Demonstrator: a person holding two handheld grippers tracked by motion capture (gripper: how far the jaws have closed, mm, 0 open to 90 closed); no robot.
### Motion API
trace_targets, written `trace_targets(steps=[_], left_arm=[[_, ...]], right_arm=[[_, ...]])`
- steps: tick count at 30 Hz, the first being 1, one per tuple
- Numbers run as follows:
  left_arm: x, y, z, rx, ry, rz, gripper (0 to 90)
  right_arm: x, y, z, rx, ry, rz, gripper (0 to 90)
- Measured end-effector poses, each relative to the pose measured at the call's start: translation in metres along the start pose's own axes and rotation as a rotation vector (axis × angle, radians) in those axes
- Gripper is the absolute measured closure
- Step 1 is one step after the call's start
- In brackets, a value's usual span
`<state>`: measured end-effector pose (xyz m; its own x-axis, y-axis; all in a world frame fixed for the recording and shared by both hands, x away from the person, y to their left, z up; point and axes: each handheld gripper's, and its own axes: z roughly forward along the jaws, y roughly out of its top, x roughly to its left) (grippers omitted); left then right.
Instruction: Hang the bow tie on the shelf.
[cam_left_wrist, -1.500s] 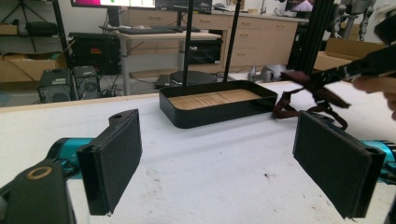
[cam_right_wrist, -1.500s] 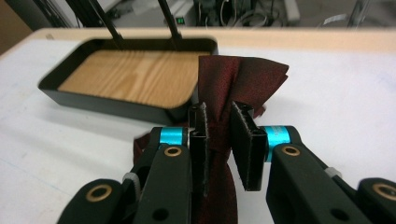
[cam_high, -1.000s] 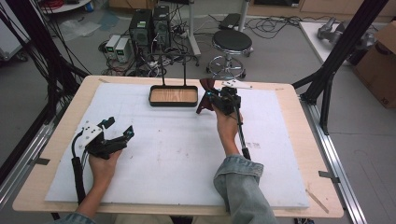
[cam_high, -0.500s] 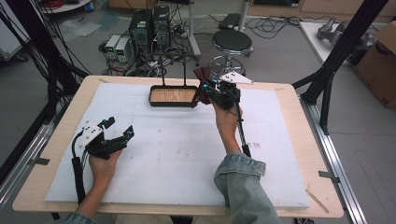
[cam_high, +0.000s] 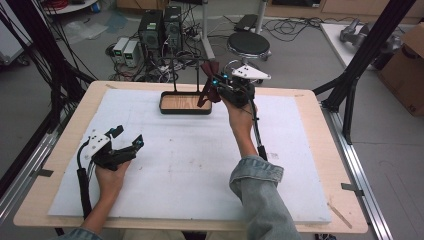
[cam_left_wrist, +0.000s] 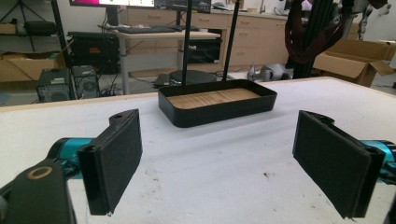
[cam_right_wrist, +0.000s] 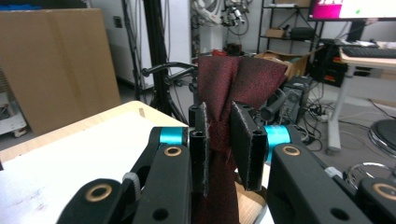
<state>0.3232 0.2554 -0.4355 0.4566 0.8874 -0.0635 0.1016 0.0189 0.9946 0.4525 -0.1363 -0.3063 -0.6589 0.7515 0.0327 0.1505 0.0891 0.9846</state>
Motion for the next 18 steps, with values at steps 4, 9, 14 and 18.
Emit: trace_targets(steps=[4, 9, 14, 18], left_arm=[[0.0, 0.0, 0.0, 0.0, 0.0, -0.004, 16.0], [0.0, 0.0, 0.0, 0.0, 0.0, -0.005, 16.0], [0.0, 0.0, 0.0, 0.002, -0.002, -0.006, 16.0], [0.0, 0.0, 0.0, -0.002, -0.003, -0.003, 16.0]], right_arm=[[-0.006, 0.004, 0.003, -0.015, 0.023, 0.004, 77.6], [-0.012, 0.007, 0.008, -0.05, 0.047, 0.034, 77.6], [-0.019, 0.008, 0.015, -0.065, 0.053, 0.053, 77.6], [-0.02, 0.011, 0.021, -0.059, 0.048, 0.036, 77.6]])
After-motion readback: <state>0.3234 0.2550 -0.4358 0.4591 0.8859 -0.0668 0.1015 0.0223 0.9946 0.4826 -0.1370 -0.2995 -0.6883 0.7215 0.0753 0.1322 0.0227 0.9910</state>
